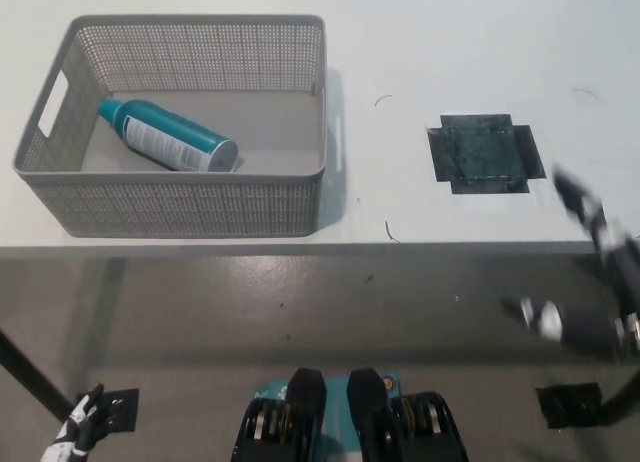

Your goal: Use the right hand to pick up an air purifying spray and put it inside a container

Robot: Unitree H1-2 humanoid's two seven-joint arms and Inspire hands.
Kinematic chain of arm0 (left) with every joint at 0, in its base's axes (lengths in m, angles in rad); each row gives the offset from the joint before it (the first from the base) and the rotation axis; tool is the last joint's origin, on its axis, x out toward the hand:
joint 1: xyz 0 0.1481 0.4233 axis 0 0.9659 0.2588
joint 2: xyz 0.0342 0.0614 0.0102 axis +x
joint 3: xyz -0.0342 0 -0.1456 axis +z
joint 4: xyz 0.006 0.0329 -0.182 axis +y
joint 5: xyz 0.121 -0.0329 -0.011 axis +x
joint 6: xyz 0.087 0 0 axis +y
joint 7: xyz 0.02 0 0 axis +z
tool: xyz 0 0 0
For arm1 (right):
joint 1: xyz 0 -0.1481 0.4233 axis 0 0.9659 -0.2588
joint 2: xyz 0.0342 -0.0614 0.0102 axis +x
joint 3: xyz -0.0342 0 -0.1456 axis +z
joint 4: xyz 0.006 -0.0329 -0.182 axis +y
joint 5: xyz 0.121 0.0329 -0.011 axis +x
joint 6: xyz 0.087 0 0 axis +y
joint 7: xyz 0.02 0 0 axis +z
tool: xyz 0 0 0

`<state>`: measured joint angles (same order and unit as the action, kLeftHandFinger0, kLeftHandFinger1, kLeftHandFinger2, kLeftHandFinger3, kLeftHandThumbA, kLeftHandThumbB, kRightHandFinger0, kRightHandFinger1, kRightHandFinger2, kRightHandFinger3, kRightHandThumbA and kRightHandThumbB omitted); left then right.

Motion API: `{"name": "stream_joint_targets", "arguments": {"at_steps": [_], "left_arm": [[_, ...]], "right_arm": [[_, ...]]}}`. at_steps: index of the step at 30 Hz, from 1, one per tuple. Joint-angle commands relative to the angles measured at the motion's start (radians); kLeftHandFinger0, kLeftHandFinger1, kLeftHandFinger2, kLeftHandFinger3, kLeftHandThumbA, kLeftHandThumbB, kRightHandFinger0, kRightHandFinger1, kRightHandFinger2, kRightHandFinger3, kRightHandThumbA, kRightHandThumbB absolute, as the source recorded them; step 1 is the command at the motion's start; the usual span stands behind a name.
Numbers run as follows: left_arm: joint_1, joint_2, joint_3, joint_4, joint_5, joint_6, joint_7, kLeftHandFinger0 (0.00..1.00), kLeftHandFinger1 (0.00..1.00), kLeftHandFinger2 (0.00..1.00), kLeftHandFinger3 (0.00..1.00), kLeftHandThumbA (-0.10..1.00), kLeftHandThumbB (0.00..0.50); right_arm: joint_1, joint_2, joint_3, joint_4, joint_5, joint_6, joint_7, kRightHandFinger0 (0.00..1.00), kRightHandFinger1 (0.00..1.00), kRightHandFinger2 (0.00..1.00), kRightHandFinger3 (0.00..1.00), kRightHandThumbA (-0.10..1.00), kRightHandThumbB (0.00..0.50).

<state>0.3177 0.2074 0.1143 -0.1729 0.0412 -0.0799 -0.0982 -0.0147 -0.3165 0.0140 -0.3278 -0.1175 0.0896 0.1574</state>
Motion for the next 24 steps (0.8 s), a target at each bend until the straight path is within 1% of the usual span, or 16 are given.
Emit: {"name": "stream_joint_targets", "arguments": {"at_steps": [1,3,4,5,6,7,10,11,12,16,18,20,22,23,24], "left_arm": [[0.026,0.018,0.044,-0.012,-0.054,-0.04,0.009,1.0,1.0,1.0,1.0,1.0,0.43],[0.029,0.02,0.049,-0.012,-0.052,-0.048,0.01,1.0,1.0,1.0,1.0,1.0,0.424],[0.031,0.016,0.05,-0.018,-0.054,-0.041,0.011,1.0,1.0,1.0,1.0,1.0,0.427],[0.029,0.016,0.054,-0.018,-0.053,-0.042,0.013,1.0,1.0,1.0,1.0,1.0,0.437],[0.029,0.015,0.056,-0.018,-0.052,-0.044,0.016,1.0,1.0,1.0,1.0,1.0,0.439],[0.024,0.007,0.055,-0.015,-0.047,-0.05,0.022,1.0,1.0,1.0,1.0,1.0,0.441],[0.031,-0.008,0.047,-0.016,-0.039,-0.061,0.022,1.0,1.0,1.0,1.0,1.0,0.444],[0.034,-0.014,0.048,-0.018,-0.038,-0.064,0.025,1.0,1.0,1.0,1.0,1.0,0.445],[0.036,-0.018,0.051,-0.013,-0.033,-0.074,0.031,1.0,1.0,1.0,1.0,1.0,0.458],[0.025,-0.03,0.081,-0.01,-0.025,-0.1,0.05,1.0,1.0,1.0,1.0,1.0,0.436],[0.022,-0.03,0.087,-0.012,-0.03,-0.1,0.046,1.0,1.0,1.0,1.0,1.0,0.436],[0.013,-0.026,0.086,-0.005,-0.029,-0.101,0.042,1.0,1.0,1.0,1.0,1.0,0.45],[0.009,-0.022,0.083,-0.007,-0.017,-0.091,0.041,1.0,1.0,1.0,1.0,1.0,0.479],[0.01,-0.021,0.081,-0.008,-0.017,-0.09,0.039,1.0,1.0,1.0,1.0,1.0,0.477],[0.014,-0.023,0.076,-0.009,-0.012,-0.094,0.038,1.0,1.0,1.0,1.0,1.0,0.461]], "right_arm": [[0.194,-0.032,-0.039,0.09,0.039,-0.3,-0.015,1.0,1.0,1.0,1.0,1.0,0.411],[0.24,-0.039,-0.027,0.121,0.011,-0.31,-0.017,1.0,1.0,1.0,1.0,1.0,0.407],[0.271,-0.05,-0.018,0.15,-0.025,-0.327,-0.024,1.0,1.0,1.0,1.0,1.0,0.392],[0.278,-0.045,-0.015,0.169,-0.016,-0.334,-0.02,1.0,1.0,1.0,1.0,1.0,0.38],[0.29,-0.039,-0.014,0.186,0.0,-0.337,-0.014,1.0,1.0,1.0,1.0,1.0,0.381],[0.3,-0.022,-0.012,0.248,0.049,-0.322,0.007,1.0,1.0,1.0,1.0,1.0,0.397],[0.297,-0.017,-0.017,0.31,0.068,-0.344,0.01,1.0,1.0,1.0,1.0,1.0,0.317],[0.289,-0.014,-0.018,0.322,0.084,-0.339,0.017,1.0,1.0,1.0,1.0,1.0,0.313],[0.276,-0.008,-0.016,0.343,0.095,-0.336,0.023,1.0,1.0,1.0,1.0,1.0,0.307],[0.213,0.01,-0.005,0.409,0.094,-0.332,0.024,1.0,1.0,1.0,1.0,1.0,0.36],[0.212,0.01,-0.004,0.416,0.094,-0.34,0.024,1.0,1.0,1.0,1.0,1.0,0.37],[0.218,0.01,-0.008,0.412,0.092,-0.342,0.019,1.0,1.0,1.0,1.0,1.0,0.373],[0.221,0.011,-0.012,0.421,0.102,-0.35,0.021,1.0,1.0,1.0,1.0,1.0,0.368],[0.225,0.009,-0.013,0.42,0.098,-0.352,0.019,1.0,1.0,1.0,1.0,1.0,0.368],[0.232,0.004,-0.017,0.416,0.097,-0.346,0.018,1.0,1.0,1.0,1.0,1.0,0.375]]}}
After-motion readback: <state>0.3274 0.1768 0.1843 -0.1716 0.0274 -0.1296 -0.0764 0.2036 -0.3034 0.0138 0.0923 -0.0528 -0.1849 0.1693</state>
